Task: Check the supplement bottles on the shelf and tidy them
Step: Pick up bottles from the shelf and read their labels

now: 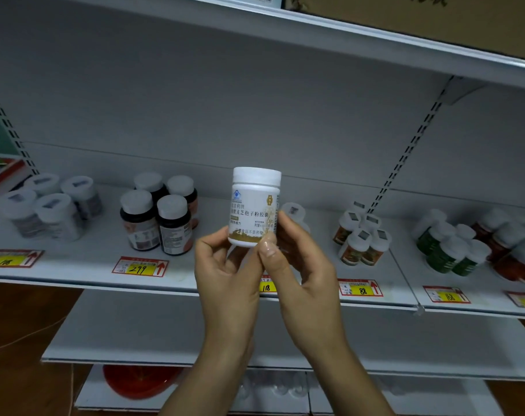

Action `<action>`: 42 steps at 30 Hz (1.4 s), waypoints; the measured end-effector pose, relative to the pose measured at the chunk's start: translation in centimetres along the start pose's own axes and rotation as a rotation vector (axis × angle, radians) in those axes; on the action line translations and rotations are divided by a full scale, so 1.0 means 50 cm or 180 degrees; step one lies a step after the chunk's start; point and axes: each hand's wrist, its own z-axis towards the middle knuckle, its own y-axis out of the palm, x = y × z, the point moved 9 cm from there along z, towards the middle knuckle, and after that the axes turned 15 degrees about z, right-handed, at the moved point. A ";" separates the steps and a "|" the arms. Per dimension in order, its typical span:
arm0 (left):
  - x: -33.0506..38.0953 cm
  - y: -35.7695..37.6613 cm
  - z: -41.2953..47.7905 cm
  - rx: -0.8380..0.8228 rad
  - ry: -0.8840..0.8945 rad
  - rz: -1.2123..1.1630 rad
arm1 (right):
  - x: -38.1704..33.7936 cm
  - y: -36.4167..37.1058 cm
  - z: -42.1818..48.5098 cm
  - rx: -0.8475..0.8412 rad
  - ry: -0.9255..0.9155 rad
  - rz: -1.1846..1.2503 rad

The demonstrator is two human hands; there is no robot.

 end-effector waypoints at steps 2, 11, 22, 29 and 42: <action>0.006 -0.004 -0.001 0.0098 0.0163 0.0130 | -0.007 0.007 0.001 -0.0041 -0.0035 0.0089; 0.024 -0.027 0.010 0.0319 0.0719 0.0527 | 0.006 0.037 0.000 -0.0195 0.0073 0.0193; 0.093 -0.006 -0.046 0.0213 0.2649 0.2282 | 0.014 0.001 0.037 0.0421 0.0598 0.1113; 0.097 -0.017 -0.039 0.0163 0.2396 0.1935 | 0.045 0.000 0.036 0.0348 0.1058 0.1705; 0.030 0.064 -0.003 -0.1699 -0.0312 0.0875 | 0.085 0.076 -0.011 -0.0326 0.2381 0.4212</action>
